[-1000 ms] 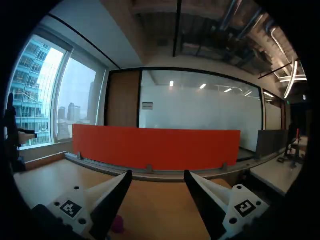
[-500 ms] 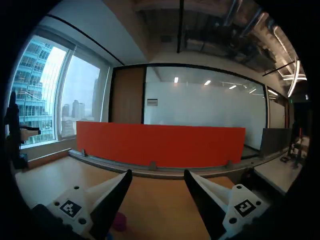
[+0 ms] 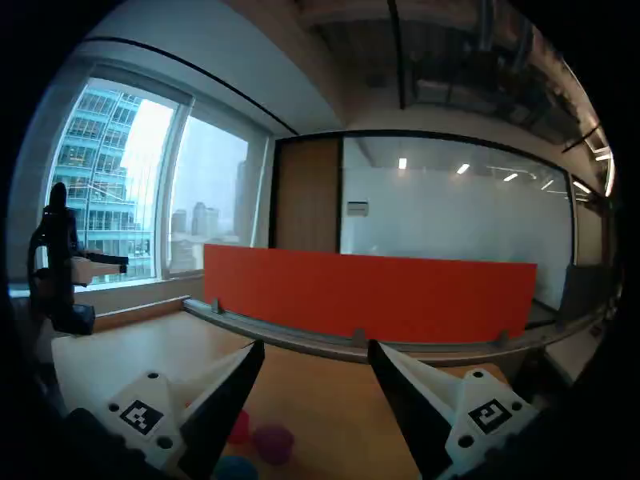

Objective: Pour water

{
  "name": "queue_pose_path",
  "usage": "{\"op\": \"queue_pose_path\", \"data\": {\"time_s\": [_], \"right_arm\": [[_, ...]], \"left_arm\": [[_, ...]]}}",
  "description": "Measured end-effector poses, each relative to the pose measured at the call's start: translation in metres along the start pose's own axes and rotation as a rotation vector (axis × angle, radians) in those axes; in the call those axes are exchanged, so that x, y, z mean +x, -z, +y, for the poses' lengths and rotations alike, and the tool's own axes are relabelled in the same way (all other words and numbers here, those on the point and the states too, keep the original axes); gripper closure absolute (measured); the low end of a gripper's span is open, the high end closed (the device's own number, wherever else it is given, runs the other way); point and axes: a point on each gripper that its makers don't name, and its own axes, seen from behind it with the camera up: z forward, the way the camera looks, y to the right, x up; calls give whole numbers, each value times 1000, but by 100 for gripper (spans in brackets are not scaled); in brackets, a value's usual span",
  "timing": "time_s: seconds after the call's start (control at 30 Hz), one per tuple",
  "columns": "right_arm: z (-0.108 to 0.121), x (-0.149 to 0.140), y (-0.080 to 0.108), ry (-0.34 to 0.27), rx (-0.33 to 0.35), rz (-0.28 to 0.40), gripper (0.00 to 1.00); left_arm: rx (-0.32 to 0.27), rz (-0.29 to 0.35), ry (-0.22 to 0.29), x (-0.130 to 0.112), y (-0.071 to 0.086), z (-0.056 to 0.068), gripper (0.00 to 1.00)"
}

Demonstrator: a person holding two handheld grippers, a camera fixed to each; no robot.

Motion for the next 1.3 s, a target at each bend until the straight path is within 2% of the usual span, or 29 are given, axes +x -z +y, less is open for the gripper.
{"op": "queue_pose_path", "data": {"time_s": [0.17, 0.33, 0.5, 0.9, 1.13, 1.3], "right_arm": [[-28, 7, 2, -19, 119, 12, 0], [-43, 11, 3, -20, 187, 12, 0], [-50, 13, 4, -12, 221, 7, 0], [-64, -5, 8, 58, 312, -88, 0], [-67, -24, 12, 109, 353, -134, 0], [-68, -37, 14, 117, 375, -164, 0]], "left_arm": [[-93, 2, 8, 0, 2, 21, 1], [-152, 3, 15, 0, 2, 35, 1], [-175, 4, 21, -1, 4, 41, 1], [-256, -44, -20, -16, 12, 56, 2], [-293, -79, -36, -34, 13, 61, 2], [-318, -104, -43, -52, 15, 64, 1]]}}
